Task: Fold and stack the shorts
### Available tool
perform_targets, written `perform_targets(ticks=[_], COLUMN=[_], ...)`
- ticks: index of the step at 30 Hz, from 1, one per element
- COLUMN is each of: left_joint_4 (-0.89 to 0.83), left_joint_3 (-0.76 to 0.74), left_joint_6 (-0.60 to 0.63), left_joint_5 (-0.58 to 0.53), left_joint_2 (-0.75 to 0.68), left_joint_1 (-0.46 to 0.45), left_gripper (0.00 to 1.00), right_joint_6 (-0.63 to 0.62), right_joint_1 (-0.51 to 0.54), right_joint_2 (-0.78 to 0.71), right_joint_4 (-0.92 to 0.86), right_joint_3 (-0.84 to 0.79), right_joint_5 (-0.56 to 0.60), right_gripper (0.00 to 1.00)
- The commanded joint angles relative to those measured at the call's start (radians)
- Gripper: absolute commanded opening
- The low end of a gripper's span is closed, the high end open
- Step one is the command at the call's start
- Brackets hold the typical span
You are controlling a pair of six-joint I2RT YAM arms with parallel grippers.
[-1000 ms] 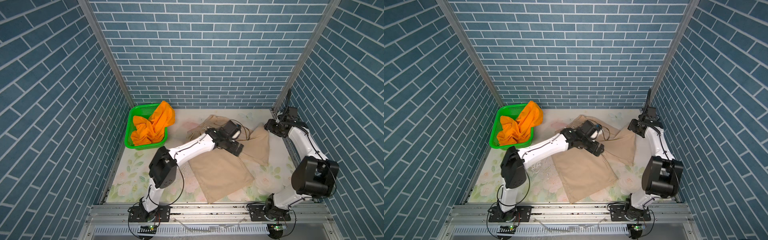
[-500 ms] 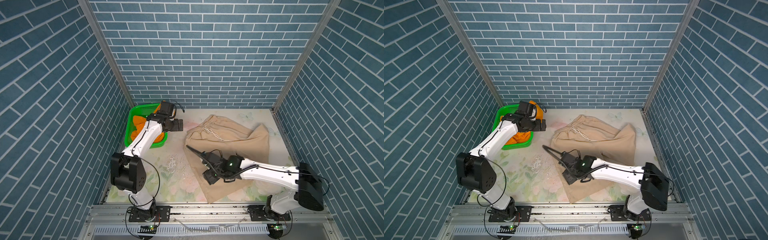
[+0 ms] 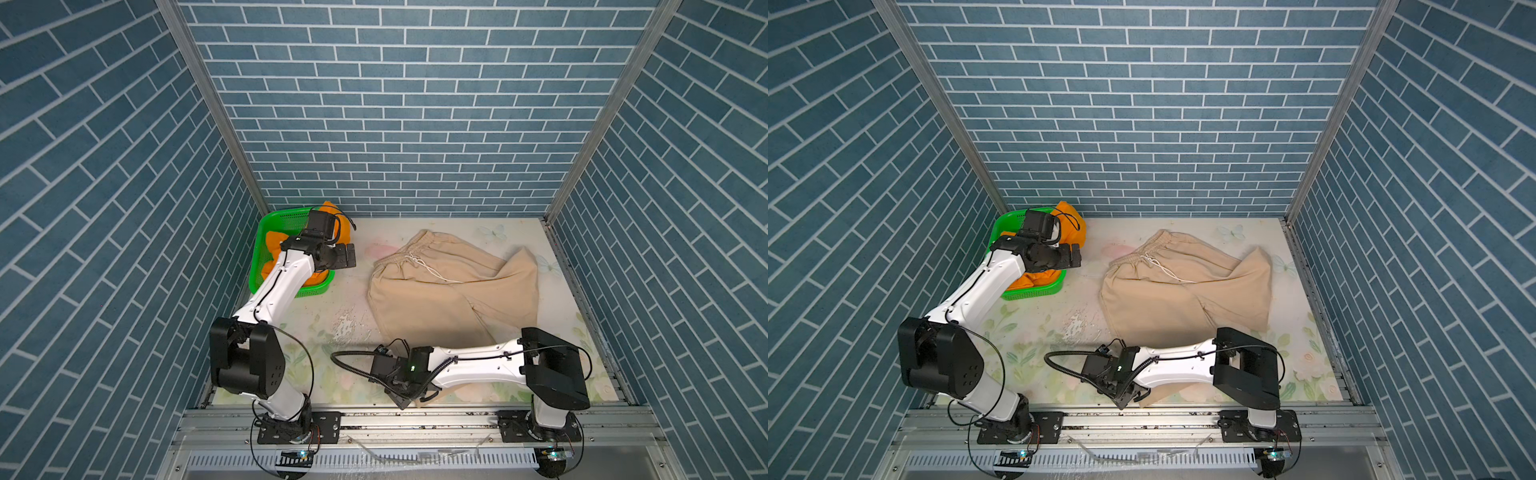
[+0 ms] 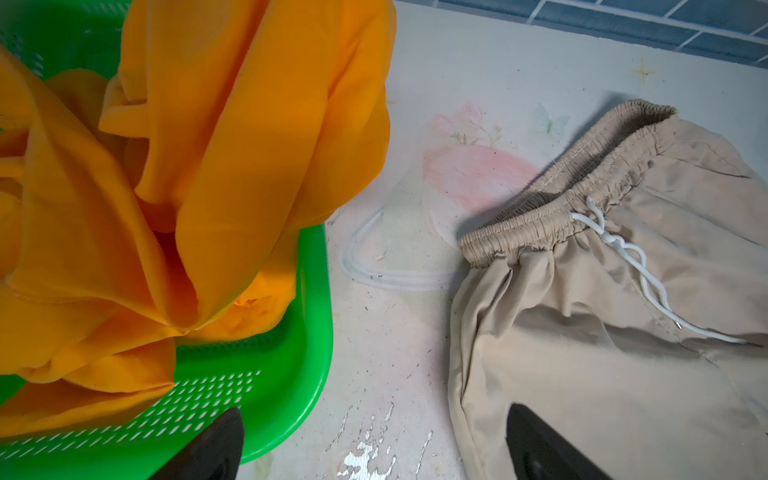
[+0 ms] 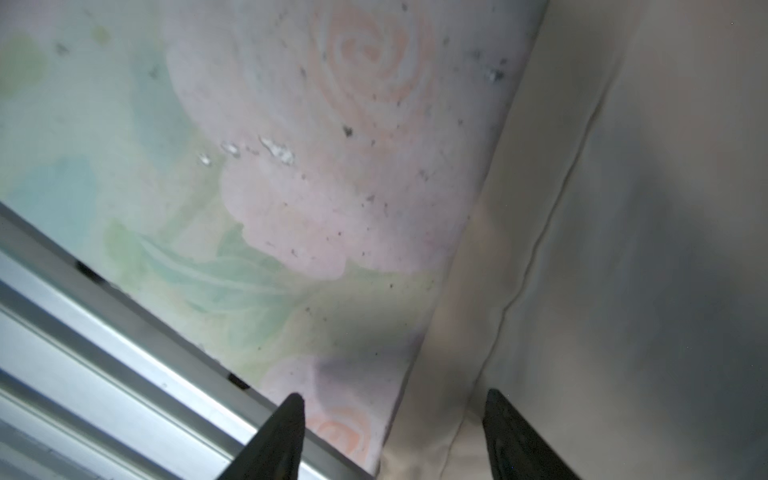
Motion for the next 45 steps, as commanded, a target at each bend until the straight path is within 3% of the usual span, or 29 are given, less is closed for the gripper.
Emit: perform_targets(ticks=[1, 4, 9, 12, 21, 33, 37, 38, 40, 41, 42, 43, 45], left_joint_4=[0.021, 0.045, 0.099, 0.150, 0.201, 0.362, 0.388, 0.393, 0.391, 0.384, 0.370, 0.355, 0.319], left_joint_3=[0.000, -0.001, -0.002, 0.001, 0.088, 0.103, 0.114, 0.117, 0.125, 0.131, 0.140, 0.148, 0.162], left_joint_6=[0.004, 0.003, -0.009, -0.044, -0.070, -0.122, -0.129, -0.126, -0.120, -0.115, -0.107, -0.100, -0.080], left_joint_5=[0.057, 0.137, 0.192, 0.213, 0.145, 0.228, 0.246, 0.253, 0.256, 0.255, 0.249, 0.243, 0.221], left_joint_2=[0.002, 0.024, 0.075, 0.123, 0.289, 0.454, 0.490, 0.499, 0.512, 0.514, 0.513, 0.509, 0.482], left_joint_1=[0.005, 0.001, -0.072, -0.114, -0.168, -0.176, -0.181, -0.180, -0.180, -0.181, -0.180, -0.179, -0.176], left_gripper=[1.00, 1.00, 1.00, 1.00, 1.00, 0.93, 0.81, 0.74, 0.46, 0.25, 0.10, 0.01, 0.00], right_joint_6=[0.114, 0.156, 0.210, 0.229, 0.269, 0.291, 0.293, 0.293, 0.293, 0.294, 0.295, 0.301, 0.313], right_joint_1=[0.020, 0.025, 0.008, -0.006, -0.052, -0.061, -0.060, -0.060, -0.060, -0.059, -0.060, -0.061, -0.062], right_joint_2=[0.020, 0.009, -0.070, -0.119, -0.324, -0.439, -0.443, -0.447, -0.453, -0.459, -0.466, -0.473, -0.498], right_joint_4=[-0.082, -0.095, -0.093, -0.075, -0.034, -0.024, -0.021, -0.021, -0.026, -0.030, -0.041, -0.054, -0.094], right_joint_3=[-0.020, -0.061, -0.148, -0.199, -0.360, -0.420, -0.414, -0.409, -0.404, -0.400, -0.397, -0.392, -0.383], right_joint_5=[0.043, 0.058, 0.109, 0.124, 0.155, 0.197, 0.212, 0.217, 0.232, 0.242, 0.254, 0.264, 0.295], right_gripper=[0.67, 0.56, 0.16, 0.00, 0.00, 0.00, 0.00, 0.00, 0.00, 0.00, 0.00, 0.00, 0.00])
